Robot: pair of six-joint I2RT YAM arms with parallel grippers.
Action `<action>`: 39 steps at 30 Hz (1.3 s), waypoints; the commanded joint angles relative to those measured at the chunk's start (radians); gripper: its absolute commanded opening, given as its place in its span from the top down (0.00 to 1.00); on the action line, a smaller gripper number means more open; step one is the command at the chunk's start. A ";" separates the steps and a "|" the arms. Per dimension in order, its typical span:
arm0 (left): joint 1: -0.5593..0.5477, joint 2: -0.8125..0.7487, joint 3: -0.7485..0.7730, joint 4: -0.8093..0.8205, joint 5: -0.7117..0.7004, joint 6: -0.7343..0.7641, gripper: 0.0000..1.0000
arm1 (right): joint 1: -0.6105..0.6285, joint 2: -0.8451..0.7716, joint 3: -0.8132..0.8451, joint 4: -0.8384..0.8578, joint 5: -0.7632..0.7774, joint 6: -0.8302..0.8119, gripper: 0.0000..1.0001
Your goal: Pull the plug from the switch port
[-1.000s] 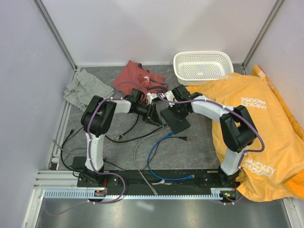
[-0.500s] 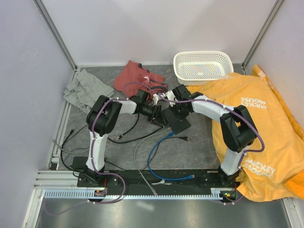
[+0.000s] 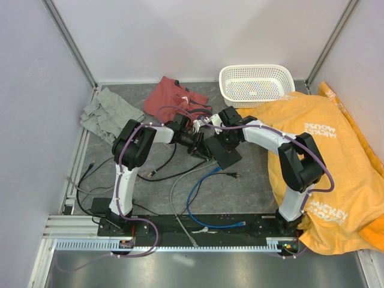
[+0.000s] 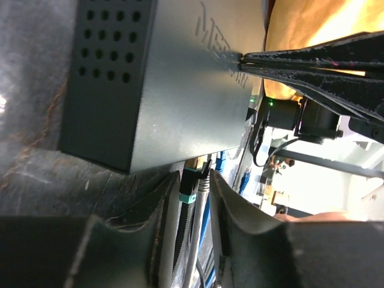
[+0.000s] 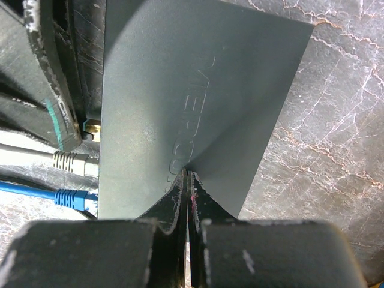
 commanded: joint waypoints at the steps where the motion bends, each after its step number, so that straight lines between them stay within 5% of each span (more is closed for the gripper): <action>1: -0.007 0.029 0.024 0.039 -0.091 -0.038 0.69 | -0.015 0.030 -0.014 -0.032 0.049 -0.001 1.00; 9: -0.006 0.032 0.050 -0.003 -0.114 -0.034 0.80 | -0.015 0.050 0.011 -0.036 0.049 -0.001 1.00; 14: -0.007 0.029 0.064 -0.024 -0.138 -0.056 0.64 | -0.013 0.050 0.008 -0.036 0.048 -0.001 1.00; 21: -0.006 -0.003 0.053 -0.101 -0.282 -0.073 0.71 | -0.010 0.050 0.005 -0.036 0.048 -0.002 1.00; 34: -0.006 0.023 0.090 -0.069 -0.241 -0.100 0.71 | 0.004 0.052 0.006 -0.036 0.052 -0.009 1.00; 37: -0.006 0.021 0.088 -0.057 -0.230 -0.099 0.84 | 0.007 0.055 0.011 -0.036 0.054 -0.009 1.00; 38: -0.006 0.020 0.085 -0.055 -0.230 -0.100 0.98 | 0.008 0.058 0.011 -0.038 0.054 -0.009 1.00; 39: -0.006 0.018 0.087 -0.056 -0.233 -0.100 0.98 | 0.010 0.058 0.014 -0.038 0.055 -0.009 1.00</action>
